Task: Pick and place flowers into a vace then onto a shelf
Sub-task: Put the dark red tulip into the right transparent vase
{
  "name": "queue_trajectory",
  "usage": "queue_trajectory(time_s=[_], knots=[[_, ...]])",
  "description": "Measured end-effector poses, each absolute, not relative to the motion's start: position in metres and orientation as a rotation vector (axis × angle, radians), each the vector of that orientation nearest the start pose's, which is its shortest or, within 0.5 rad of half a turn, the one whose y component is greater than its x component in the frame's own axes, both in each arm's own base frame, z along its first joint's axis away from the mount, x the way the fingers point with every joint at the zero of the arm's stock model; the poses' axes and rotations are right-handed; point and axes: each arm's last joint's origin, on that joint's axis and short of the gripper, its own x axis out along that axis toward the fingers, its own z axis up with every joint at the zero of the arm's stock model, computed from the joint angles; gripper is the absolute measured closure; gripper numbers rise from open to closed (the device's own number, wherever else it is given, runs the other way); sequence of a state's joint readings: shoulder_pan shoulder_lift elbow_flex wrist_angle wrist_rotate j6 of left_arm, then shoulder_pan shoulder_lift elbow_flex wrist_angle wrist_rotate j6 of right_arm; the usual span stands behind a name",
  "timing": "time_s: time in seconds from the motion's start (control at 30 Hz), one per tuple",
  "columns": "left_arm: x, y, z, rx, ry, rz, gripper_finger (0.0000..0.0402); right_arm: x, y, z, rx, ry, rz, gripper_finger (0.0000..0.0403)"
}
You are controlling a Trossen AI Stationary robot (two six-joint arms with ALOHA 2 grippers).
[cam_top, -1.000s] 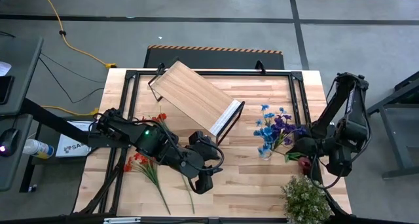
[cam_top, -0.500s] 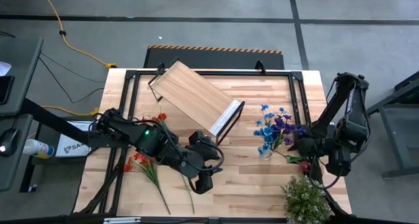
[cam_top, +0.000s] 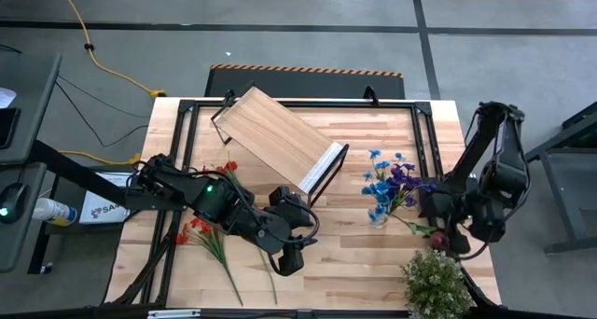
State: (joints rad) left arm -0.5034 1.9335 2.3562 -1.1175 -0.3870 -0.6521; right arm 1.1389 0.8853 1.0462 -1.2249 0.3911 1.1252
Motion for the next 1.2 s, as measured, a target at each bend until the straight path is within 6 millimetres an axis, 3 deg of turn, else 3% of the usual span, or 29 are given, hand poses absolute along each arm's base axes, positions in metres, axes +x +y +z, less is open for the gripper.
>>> queue_trajectory(time_s=[1.0, 1.2], knots=[[0.342, -0.176, 0.444, -0.320, 0.643, 0.105, 0.0183, 0.045, 0.086, 0.348, 0.607, 1.018, 0.409, 0.0138], [0.340, -0.175, 0.442, -0.306, 0.662, 0.119, 0.0183, 0.045, 0.081, 0.356, 0.619, 0.903, 0.465, 0.0137]])
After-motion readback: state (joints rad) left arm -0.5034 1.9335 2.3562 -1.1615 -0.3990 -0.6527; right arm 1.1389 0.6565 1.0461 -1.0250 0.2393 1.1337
